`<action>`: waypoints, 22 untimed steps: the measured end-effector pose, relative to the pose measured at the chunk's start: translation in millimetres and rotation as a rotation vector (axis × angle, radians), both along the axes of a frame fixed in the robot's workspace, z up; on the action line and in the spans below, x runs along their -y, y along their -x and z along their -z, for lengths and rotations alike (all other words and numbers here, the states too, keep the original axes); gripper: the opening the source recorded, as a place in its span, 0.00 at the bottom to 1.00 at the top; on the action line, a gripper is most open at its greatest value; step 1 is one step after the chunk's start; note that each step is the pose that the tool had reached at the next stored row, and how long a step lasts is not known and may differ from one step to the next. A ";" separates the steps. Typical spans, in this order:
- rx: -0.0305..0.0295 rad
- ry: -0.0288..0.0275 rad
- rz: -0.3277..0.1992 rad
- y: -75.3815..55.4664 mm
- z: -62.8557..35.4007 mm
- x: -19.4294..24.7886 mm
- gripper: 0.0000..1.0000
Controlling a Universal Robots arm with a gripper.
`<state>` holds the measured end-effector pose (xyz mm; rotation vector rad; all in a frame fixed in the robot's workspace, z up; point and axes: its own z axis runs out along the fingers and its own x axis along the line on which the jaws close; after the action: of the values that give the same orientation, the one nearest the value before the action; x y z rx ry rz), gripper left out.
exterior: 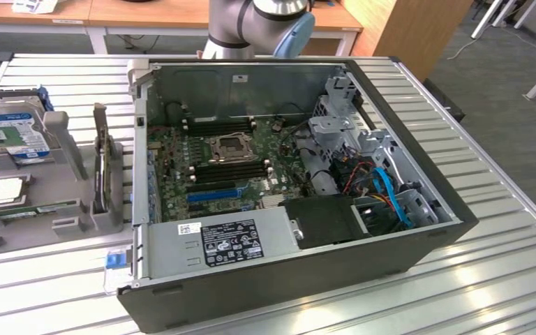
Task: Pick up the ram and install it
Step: 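Pick up the ram and move it above insertion slot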
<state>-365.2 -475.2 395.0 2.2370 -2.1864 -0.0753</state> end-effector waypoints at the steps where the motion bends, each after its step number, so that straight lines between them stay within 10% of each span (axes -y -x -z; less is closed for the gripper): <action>1: 0.0000 0.0000 0.000 0.0 0.0 0.0 0.12; 22: -0.0019 0.0002 0.000 -34.9 -0.1 0.0 0.12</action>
<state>-330.3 -475.3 395.1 2.2360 -2.1852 -0.0773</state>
